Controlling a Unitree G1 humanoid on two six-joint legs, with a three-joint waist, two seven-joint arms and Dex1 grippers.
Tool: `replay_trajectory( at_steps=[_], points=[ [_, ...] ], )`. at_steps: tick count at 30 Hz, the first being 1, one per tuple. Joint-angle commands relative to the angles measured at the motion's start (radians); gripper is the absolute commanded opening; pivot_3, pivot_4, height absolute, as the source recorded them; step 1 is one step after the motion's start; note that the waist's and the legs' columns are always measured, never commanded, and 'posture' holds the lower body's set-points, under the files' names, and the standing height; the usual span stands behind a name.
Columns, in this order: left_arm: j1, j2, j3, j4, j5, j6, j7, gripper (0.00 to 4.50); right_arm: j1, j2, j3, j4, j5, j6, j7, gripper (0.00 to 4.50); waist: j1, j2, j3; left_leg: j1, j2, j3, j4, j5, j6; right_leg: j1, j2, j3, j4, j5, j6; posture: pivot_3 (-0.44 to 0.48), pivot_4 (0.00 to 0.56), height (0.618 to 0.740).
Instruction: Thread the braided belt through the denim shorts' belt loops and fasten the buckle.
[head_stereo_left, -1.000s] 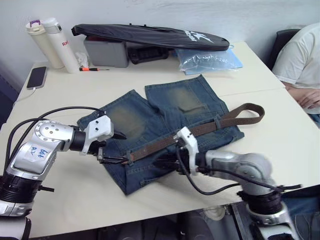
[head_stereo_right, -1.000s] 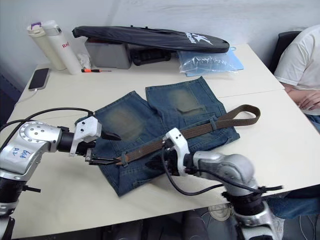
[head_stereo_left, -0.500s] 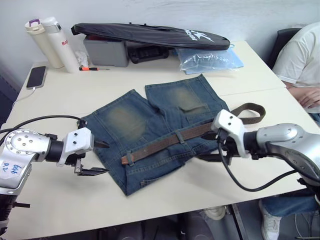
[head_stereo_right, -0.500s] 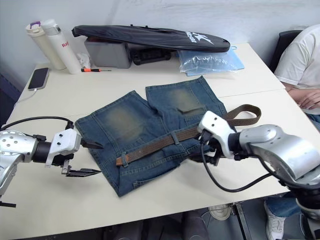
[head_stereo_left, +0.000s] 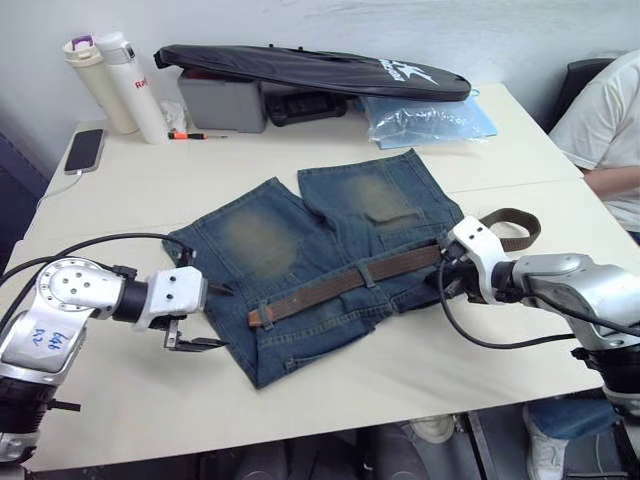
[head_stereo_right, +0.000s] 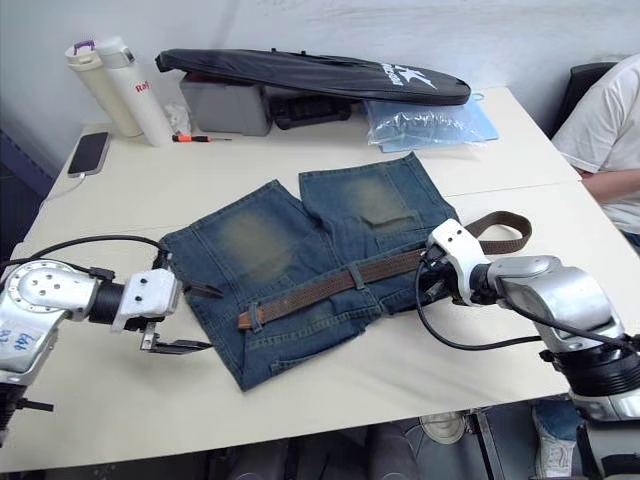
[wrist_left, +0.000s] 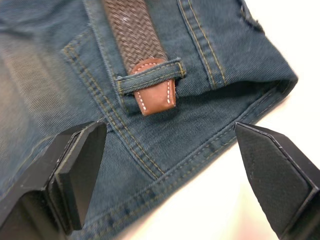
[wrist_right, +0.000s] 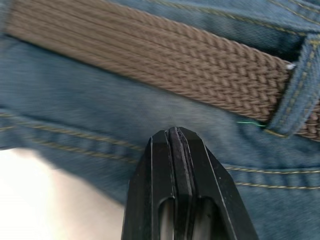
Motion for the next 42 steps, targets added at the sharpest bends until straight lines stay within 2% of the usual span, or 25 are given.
replay_trajectory(
  at_steps=[1, 8, 11, 14, 25, 31, 37, 40, 42],
  points=[
    [-0.035, -0.037, -0.041, 0.037, 0.044, -0.044, 0.016, 4.50, 0.001, 0.021, 0.024, 0.026, -0.049, -0.020, -0.002, 0.06, 0.000, 0.000, 0.000, 0.000, 0.000, 0.000, 0.000, 0.000, 0.000, 0.000, 0.000, 0.000, 0.000, 0.000, 0.000, 0.000, 0.150, 0.740],
    [-0.090, -0.104, -0.099, 0.108, 0.105, -0.084, 0.045, 4.50, 0.013, 0.049, 0.036, 0.037, -0.086, -0.026, 0.015, 0.06, -0.001, -0.002, -0.002, 0.001, 0.000, 0.000, 0.002, 0.000, 0.001, 0.001, 0.001, 0.000, 0.001, 0.000, 0.001, 0.000, 0.150, 0.740],
    [-0.097, -0.120, -0.104, 0.125, 0.105, -0.081, 0.040, 3.71, 0.018, 0.062, 0.033, 0.034, -0.095, -0.026, 0.016, 0.00, -0.002, -0.003, -0.003, 0.001, 0.000, 0.000, 0.003, 0.000, 0.001, 0.002, 0.001, 0.000, 0.001, 0.001, 0.001, 0.000, 0.150, 0.740],
    [-0.102, -0.123, -0.112, 0.142, 0.120, -0.107, 0.036, 2.51, 0.023, 0.066, 0.032, 0.033, -0.103, -0.028, 0.017, 0.00, -0.003, -0.003, -0.003, 0.001, 0.000, 0.000, 0.004, -0.001, 0.001, 0.002, 0.001, 0.000, 0.003, 0.001, 0.002, 0.000, 0.150, 0.740],
    [-0.111, -0.127, -0.109, 0.163, 0.104, -0.121, 0.021, 2.51, 0.028, 0.072, 0.021, 0.041, -0.125, -0.034, 0.024, 0.00, -0.002, -0.004, -0.004, 0.001, 0.000, -0.001, 0.006, -0.001, 0.002, 0.002, 0.001, 0.000, 0.008, 0.001, 0.001, 0.000, 0.150, 0.740],
    [-0.072, -0.074, -0.008, 0.097, 0.011, -0.057, 0.006, 2.51, 0.027, 0.070, 0.023, 0.048, -0.134, -0.044, 0.033, 0.00, -0.003, -0.004, -0.004, 0.001, 0.001, -0.001, 0.006, -0.001, 0.002, 0.002, 0.001, 0.000, 0.008, 0.001, 0.001, 0.000, 0.150, 0.740],
    [-0.010, -0.068, 0.082, -0.009, -0.084, -0.018, 0.011, 2.51, 0.011, 0.075, 0.035, 0.065, -0.144, -0.060, 0.045, 0.00, -0.003, -0.004, -0.005, 0.001, 0.001, -0.001, 0.006, -0.001, 0.002, 0.002, 0.001, 0.000, 0.007, 0.001, 0.001, 0.000, 0.150, 0.740],
    [0.022, -0.042, 0.049, 0.010, -0.005, -0.119, -0.002, 2.51, 0.001, 0.082, 0.041, 0.073, -0.151, -0.065, 0.050, 0.00, -0.003, -0.004, -0.005, 0.001, 0.001, -0.001, 0.007, -0.001, 0.002, 0.002, 0.001, 0.000, 0.007, 0.001, 0.001, 0.000, 0.150, 0.740],
    [0.021, -0.040, 0.017, 0.066, 0.088, -0.276, 0.026, 2.51, -0.006, 0.089, 0.042, 0.078, -0.158, -0.067, 0.051, 0.00, -0.004, -0.004, -0.005, 0.002, 0.001, -0.001, 0.006, -0.001, 0.002, 0.002, 0.001, 0.000, 0.006, 0.000, 0.000, 0.000, 0.150, 0.740]
  ],
)
